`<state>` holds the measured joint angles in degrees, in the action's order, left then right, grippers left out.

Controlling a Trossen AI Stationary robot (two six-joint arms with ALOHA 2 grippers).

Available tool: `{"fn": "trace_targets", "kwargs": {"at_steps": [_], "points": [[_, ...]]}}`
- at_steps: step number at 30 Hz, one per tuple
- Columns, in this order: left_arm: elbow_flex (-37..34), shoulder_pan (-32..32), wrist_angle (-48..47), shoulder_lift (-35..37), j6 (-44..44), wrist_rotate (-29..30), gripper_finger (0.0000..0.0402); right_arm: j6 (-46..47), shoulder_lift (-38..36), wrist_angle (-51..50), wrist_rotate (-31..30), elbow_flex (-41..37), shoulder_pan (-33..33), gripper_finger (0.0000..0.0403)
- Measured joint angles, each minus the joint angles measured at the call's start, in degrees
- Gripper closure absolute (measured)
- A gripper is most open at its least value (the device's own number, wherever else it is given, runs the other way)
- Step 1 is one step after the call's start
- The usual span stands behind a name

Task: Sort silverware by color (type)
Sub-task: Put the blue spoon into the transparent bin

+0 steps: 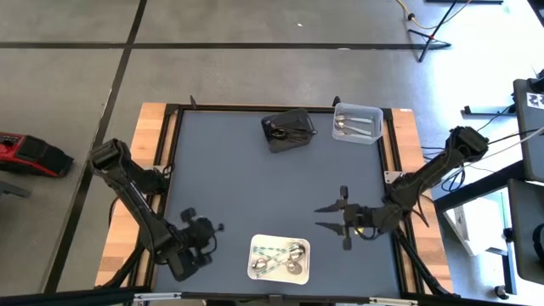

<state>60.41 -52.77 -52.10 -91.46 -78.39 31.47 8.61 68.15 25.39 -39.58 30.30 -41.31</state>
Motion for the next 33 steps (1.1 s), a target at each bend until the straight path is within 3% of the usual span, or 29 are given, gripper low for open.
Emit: {"fn": "trace_targets", "kwargs": {"at_steps": [5, 8, 12, 16, 23, 29, 33], "points": [[3.81, 3.20, 8.86, 0.03, 20.94, 25.37, 0.0367, -0.29, 1.93, 0.48, 5.88, 0.00, 4.73, 0.0246], [3.84, 6.08, 17.36, 0.03, 35.08, 30.78, 0.0366, -2.62, 3.12, 2.15, 9.40, 0.00, 8.20, 0.0246], [3.84, 11.33, 23.67, 0.03, 45.07, 32.05, 0.0365, -5.38, 4.42, 5.49, 16.08, 0.02, 13.30, 0.0237], [3.84, 17.53, 24.22, 0.03, 48.29, 32.34, 0.0367, -6.50, 6.42, 9.00, 22.23, 0.04, 18.10, 0.0186], [2.91, 24.92, 28.63, -1.30, 51.56, 34.26, 0.0369, -11.00, 10.04, 17.49, 21.20, 0.07, 24.80, 0.0089], [2.44, 29.27, 34.54, -4.99, 58.21, 34.26, 0.0368, -16.59, 15.78, 28.60, 22.69, 0.19, 28.58, 0.0080], [2.50, 31.33, 36.70, -6.78, 62.79, 32.24, 0.0368, -18.47, 20.14, 30.51, 25.46, 3.14, 30.51, 0.0080]]}}
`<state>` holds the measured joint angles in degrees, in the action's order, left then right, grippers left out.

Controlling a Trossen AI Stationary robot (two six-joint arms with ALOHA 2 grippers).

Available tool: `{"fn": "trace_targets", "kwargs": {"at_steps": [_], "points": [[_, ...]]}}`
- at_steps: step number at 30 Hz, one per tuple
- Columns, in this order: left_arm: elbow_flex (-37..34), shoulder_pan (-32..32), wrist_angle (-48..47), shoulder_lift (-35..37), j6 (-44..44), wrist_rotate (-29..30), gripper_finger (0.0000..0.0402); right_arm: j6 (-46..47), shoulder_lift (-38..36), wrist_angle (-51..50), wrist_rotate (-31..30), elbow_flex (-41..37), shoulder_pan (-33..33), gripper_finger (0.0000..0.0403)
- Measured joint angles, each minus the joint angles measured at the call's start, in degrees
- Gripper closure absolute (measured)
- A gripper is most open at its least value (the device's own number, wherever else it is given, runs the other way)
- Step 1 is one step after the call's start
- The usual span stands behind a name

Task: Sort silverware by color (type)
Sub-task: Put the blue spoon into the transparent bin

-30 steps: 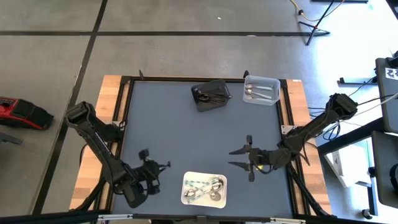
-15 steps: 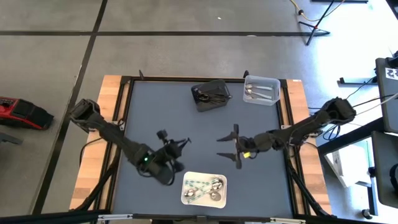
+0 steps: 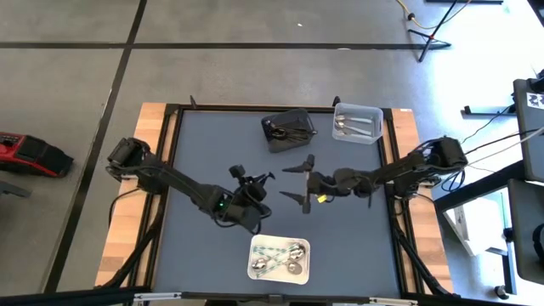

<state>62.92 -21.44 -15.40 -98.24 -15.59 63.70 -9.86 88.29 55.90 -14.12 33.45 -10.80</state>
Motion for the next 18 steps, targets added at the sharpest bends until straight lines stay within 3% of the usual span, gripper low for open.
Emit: {"fn": "trace_targets", "kwargs": {"at_steps": [4, 8, 13, 18], "points": [[0.00, 1.20, 1.29, -0.06, 3.55, -1.61, 0.0368, -2.35, 4.56, -0.20, -0.92, 4.39, 1.17, 0.0087], [0.00, 1.40, 1.36, -0.06, 5.51, -1.87, 0.0367, -6.31, 7.13, -0.47, -2.76, 7.07, 1.22, 0.0131], [0.00, 1.34, 1.51, -0.06, 7.26, -1.25, 0.0367, -10.95, 7.33, -2.72, -6.53, 8.52, 1.21, 0.0249], [0.00, 1.39, 2.74, -0.06, 9.77, -1.09, 0.0367, -13.43, 7.28, -3.93, -5.74, 8.62, 2.31, 0.0384]]}}
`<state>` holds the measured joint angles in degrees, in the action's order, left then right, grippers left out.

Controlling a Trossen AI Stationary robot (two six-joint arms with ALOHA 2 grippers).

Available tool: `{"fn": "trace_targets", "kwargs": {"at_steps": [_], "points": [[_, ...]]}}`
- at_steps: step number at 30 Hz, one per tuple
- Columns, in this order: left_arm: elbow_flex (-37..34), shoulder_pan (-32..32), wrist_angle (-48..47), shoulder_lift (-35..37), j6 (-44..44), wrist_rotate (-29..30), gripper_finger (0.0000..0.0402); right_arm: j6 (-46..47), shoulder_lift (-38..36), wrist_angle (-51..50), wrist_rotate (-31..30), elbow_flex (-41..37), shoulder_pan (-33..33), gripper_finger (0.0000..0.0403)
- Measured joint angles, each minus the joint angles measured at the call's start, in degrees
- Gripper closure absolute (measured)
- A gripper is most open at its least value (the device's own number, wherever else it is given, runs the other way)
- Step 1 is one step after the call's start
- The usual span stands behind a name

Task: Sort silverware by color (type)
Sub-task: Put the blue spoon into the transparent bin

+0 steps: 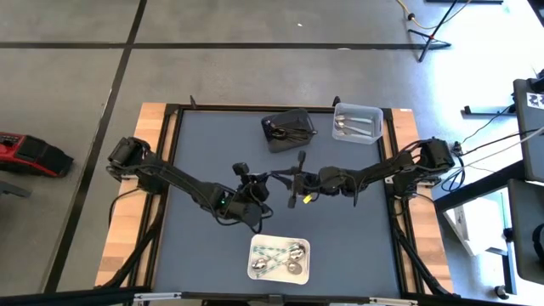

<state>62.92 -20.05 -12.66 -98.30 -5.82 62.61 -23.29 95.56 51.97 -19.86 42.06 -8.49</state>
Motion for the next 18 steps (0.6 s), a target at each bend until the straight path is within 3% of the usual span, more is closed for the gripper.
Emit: {"fn": "trace_targets", "kwargs": {"at_steps": [10, 18], "points": [[0.00, -0.03, -0.30, 0.00, 0.59, -3.30, 0.0364, -2.54, -0.04, -1.71, 0.35, -0.04, 0.17, 0.0395], [0.04, -2.01, -3.21, 2.38, 0.04, -4.00, 0.0295, -4.21, -5.75, -10.52, -5.77, -0.05, 0.26, 0.0399]]}}
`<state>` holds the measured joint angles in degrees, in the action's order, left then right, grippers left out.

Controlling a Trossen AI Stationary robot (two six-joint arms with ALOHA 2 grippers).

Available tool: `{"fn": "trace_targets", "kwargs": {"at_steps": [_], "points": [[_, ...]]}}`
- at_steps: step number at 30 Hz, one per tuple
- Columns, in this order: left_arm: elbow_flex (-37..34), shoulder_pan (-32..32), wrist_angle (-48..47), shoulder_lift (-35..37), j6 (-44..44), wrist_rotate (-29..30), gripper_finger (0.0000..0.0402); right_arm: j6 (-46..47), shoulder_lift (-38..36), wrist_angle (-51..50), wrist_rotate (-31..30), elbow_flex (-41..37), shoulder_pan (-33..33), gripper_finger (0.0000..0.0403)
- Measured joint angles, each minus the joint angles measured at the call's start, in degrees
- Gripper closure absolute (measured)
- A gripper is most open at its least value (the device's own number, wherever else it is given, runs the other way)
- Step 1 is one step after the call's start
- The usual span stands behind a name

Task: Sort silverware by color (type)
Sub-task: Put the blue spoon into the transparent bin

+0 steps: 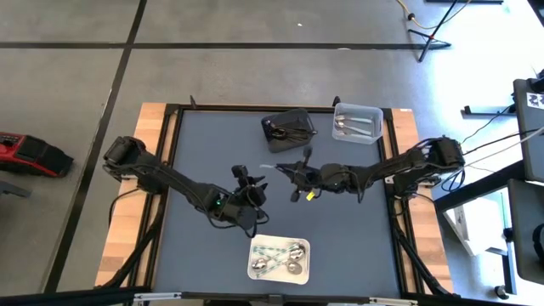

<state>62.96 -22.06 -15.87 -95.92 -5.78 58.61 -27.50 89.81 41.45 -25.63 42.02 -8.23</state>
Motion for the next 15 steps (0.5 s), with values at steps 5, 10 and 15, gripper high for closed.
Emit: {"fn": "trace_targets", "kwargs": {"at_steps": [5, 10, 15], "points": [[0.00, -2.46, -10.66, 4.27, -5.93, -2.21, 0.0271, -1.42, -7.01, -10.08, -5.82, -0.11, -0.02, 0.0399], [-3.13, -4.72, -19.65, 7.18, -13.60, -2.77, 0.0270, -3.96, -16.87, -19.80, -14.02, -0.08, 0.37, 0.0401], [-10.69, -4.37, -16.27, 13.26, -14.37, -2.86, 0.0270, -5.14, -25.82, -30.66, -22.68, -0.04, 4.36, 0.0401]]}}
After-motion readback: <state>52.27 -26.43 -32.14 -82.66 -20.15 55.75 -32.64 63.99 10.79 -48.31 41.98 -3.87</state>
